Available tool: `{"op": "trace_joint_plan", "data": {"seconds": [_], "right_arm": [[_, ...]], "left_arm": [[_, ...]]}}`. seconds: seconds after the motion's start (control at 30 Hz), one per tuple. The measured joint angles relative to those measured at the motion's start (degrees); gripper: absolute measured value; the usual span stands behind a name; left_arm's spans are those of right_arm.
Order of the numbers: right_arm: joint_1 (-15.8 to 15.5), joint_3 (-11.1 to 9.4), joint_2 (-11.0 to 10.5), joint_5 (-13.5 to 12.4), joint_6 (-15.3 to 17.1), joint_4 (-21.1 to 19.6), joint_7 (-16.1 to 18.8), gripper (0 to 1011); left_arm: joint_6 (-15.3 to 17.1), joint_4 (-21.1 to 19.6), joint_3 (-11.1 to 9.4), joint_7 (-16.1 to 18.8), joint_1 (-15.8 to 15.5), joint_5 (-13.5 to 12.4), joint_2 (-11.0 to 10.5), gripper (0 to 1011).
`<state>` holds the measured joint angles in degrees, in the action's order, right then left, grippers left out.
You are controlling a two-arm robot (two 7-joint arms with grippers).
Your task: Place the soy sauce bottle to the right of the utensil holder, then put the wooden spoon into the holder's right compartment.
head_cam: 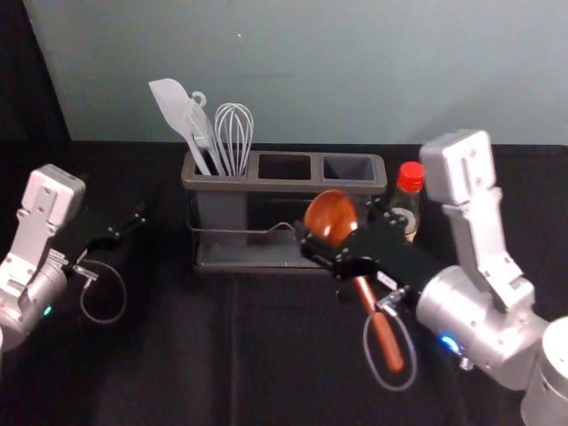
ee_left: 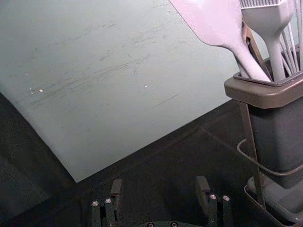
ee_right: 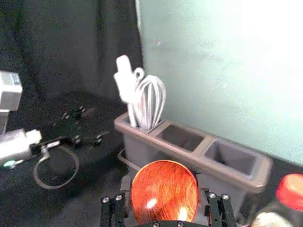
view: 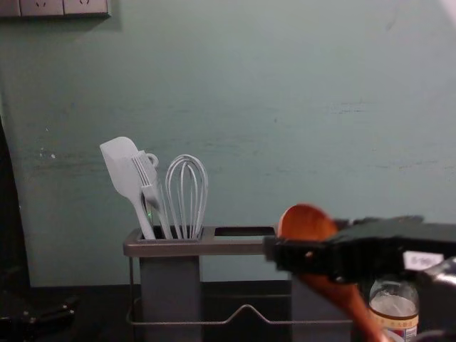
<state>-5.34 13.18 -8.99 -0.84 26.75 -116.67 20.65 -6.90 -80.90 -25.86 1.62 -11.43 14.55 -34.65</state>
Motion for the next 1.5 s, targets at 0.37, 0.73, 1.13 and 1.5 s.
{"op": "trace_joint_plan", "data": {"seconds": [0.37,0.73,1.13,1.5], "right_arm": [[-4.4,-1.0,-2.6,0.7,-27.2,0.2,-2.9,836],[-4.2,0.4,-2.5,1.5,-43.1,4.3,-5.8,836],[-3.9,0.7,-2.5,1.7,-43.5,4.8,-6.4,837],[-3.9,0.7,-2.4,1.7,-43.3,4.7,-6.2,837]], "left_arm": [[0.0,0.0,0.0,0.0,0.0,0.0,0.0,1000],[0.0,0.0,0.0,0.0,0.0,0.0,0.0,1000],[0.0,0.0,0.0,0.0,0.0,0.0,0.0,1000],[0.0,0.0,0.0,0.0,0.0,0.0,0.0,1000]]}}
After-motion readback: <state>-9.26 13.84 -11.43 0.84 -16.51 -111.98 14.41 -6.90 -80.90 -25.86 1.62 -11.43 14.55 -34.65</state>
